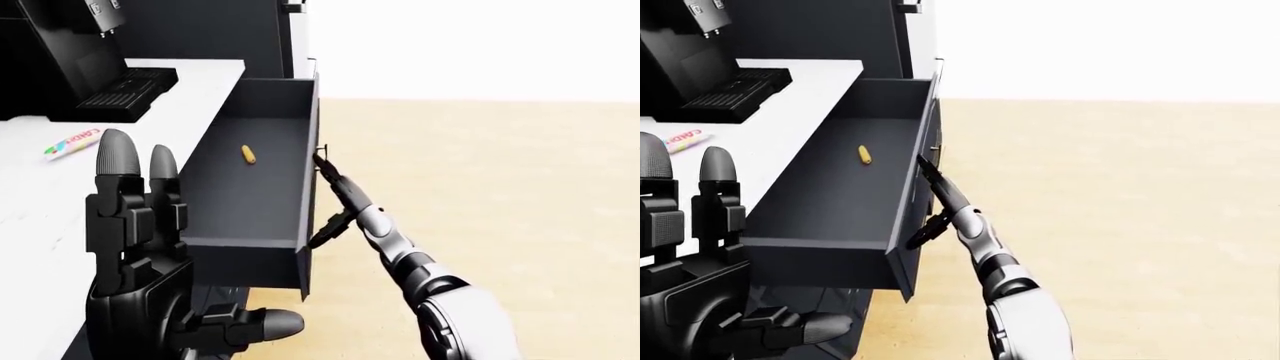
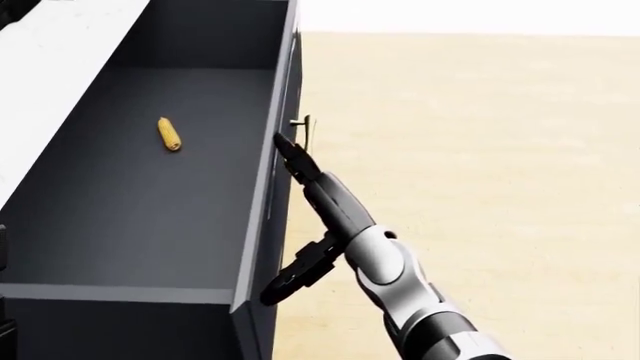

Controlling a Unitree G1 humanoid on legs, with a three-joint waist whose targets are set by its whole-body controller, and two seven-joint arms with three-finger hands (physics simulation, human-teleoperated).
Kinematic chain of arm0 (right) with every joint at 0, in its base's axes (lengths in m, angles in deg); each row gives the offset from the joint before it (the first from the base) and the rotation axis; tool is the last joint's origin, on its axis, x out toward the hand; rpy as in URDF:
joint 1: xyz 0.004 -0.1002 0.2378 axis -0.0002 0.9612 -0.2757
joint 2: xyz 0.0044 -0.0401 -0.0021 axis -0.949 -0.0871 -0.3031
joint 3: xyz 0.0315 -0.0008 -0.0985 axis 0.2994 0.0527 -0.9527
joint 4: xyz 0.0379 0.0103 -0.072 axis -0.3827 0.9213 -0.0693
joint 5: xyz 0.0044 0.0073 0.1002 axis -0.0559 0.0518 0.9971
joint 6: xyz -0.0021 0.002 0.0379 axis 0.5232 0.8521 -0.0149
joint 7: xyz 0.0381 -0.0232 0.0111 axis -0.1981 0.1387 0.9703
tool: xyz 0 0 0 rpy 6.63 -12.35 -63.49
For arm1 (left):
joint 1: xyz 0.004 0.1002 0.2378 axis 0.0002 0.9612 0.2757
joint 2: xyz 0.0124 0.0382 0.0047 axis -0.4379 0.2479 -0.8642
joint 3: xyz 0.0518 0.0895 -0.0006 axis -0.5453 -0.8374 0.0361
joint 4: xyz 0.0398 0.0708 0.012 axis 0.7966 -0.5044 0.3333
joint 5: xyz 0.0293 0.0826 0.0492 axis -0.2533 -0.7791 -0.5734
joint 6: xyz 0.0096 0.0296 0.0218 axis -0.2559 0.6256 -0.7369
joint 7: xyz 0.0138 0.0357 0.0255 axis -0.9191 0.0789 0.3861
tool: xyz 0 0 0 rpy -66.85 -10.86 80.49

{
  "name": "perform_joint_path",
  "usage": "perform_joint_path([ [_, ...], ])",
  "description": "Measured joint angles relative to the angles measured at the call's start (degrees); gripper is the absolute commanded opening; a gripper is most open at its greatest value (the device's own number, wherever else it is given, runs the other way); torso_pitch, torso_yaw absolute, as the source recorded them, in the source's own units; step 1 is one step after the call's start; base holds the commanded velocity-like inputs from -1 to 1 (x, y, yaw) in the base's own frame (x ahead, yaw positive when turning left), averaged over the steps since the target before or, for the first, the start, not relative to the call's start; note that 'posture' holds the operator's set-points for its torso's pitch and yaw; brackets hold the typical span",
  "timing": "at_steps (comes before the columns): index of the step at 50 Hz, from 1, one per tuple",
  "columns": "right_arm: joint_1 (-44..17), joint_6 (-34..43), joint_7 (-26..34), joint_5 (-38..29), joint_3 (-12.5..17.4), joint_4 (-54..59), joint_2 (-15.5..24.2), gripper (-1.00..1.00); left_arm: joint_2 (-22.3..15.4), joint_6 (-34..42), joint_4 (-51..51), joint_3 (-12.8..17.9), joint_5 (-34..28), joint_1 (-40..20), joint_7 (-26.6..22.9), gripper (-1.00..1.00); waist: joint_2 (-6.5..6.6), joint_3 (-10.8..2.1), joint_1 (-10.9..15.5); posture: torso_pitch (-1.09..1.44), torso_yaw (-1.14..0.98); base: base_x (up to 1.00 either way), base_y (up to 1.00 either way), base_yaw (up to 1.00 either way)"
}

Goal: Close the right drawer.

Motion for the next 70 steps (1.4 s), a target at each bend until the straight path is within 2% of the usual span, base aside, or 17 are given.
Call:
perform_joint_path([
  [23, -0.22, 2.90, 8.08, 4.84, 2.16, -0.86, -1.12, 1.00, 0.02, 0.02, 0.03, 0.03, 0.13, 0.07, -0.02, 1.00, 0.40, -0.12, -0.77, 0.00, 0.00, 0.00, 0.00, 0.00],
  [70, -0.71, 4.22, 13.89, 3.14, 1.62, -1.51, -4.25, 1.00, 0.36, 0.47, 0.44, 0.83, 1.01, 0.02, -0.39, 1.00, 0.93, -0.21, -1.36, 0.00, 0.00, 0.00, 0.00, 0.00],
])
